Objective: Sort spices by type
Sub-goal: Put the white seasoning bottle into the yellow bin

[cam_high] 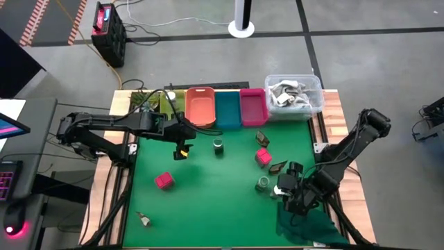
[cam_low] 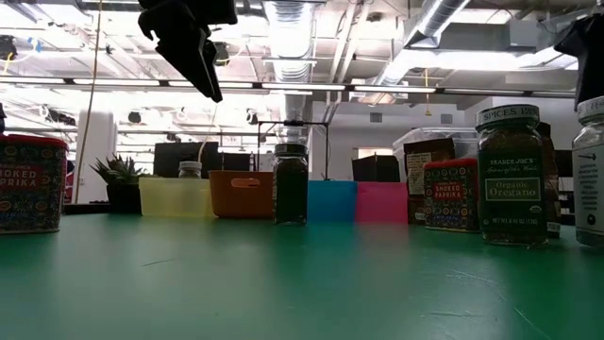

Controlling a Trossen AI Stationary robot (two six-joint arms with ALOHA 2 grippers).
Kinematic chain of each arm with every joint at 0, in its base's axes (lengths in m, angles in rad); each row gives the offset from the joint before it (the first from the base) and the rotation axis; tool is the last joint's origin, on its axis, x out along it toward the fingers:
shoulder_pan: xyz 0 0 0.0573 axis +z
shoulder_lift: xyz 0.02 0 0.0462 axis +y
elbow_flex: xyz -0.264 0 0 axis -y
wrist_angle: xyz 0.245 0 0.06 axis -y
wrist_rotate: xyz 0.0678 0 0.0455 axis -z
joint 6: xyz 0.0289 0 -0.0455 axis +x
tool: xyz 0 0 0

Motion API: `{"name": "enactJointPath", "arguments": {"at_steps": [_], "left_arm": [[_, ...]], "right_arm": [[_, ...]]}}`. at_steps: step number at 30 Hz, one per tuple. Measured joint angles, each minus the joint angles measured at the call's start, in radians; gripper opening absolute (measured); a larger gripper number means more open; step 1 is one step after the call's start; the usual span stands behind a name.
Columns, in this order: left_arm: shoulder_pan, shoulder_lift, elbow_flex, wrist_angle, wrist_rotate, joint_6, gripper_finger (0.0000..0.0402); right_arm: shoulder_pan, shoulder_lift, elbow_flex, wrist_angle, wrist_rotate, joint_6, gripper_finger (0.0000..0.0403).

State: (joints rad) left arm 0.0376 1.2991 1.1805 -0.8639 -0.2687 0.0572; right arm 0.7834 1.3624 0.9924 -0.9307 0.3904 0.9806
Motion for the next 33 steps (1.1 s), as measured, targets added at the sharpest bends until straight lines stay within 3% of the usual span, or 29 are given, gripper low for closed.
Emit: {"name": "enactJointPath", "arguments": {"at_steps": [11, 25, 33], "left_arm": [[0.0, 0.0, 0.0, 0.0, 0.0, 0.006, 0.0286], [0.0, 0.0, 0.0, -0.017, 0.0, 0.0, 0.0286], [0.0, 0.0, 0.0, -0.022, 0.0, -0.017, 0.0286]], "right_arm": [[-0.02, -0.005, 0.023, -0.061, -0.005, -0.009, 0.0296], [-0.004, 0.001, 0.066, -0.014, 0.004, -0.006, 0.0296], [-0.007, 0.007, 0.065, -0.016, 0.004, -0.028, 0.0323]]}}
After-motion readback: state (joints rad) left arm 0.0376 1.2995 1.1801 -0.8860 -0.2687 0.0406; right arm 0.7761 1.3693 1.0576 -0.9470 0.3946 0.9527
